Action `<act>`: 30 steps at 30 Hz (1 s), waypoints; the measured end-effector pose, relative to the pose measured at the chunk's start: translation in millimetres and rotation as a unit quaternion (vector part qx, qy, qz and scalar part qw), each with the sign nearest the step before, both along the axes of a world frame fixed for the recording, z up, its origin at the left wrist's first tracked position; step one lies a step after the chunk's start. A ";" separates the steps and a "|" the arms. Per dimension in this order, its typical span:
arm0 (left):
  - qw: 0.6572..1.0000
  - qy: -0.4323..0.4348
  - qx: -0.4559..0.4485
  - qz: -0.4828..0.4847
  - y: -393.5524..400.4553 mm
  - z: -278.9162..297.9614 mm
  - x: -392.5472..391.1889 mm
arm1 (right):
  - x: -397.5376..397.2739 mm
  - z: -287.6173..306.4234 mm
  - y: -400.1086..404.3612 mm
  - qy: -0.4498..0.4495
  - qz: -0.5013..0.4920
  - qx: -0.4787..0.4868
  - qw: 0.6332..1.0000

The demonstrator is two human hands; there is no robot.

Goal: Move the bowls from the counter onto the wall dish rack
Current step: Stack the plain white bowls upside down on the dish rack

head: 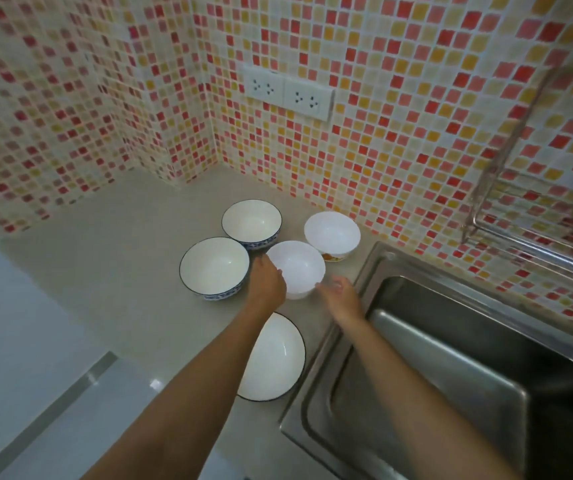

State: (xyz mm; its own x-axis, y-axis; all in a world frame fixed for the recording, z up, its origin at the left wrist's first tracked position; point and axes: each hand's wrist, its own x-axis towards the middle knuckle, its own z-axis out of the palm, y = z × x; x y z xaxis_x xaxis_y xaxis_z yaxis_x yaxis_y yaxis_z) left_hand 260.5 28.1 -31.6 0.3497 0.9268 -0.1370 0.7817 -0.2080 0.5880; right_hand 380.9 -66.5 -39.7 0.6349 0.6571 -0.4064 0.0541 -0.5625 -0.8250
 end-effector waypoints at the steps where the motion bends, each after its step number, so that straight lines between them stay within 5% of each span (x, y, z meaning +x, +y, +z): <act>1: 1.000 0.000 -0.011 0.001 5.9 -3.2 0.2 | -2.0 -1.3 9.5 0.004 -0.009 -0.007 1.000; 15: 0.992 -0.042 -0.115 0.010 30.0 -18.2 -4.2 | -17.7 -4.9 32.1 0.117 -0.109 0.029 0.987; 22: 0.990 -0.118 -0.072 -0.009 5.4 23.5 -1.5 | -20.0 32.9 -7.9 0.213 -0.191 0.130 0.949; 30: 0.975 -0.218 -0.023 -0.035 -60.9 92.1 22.5 | 7.6 93.7 -79.9 0.334 -0.170 0.225 0.899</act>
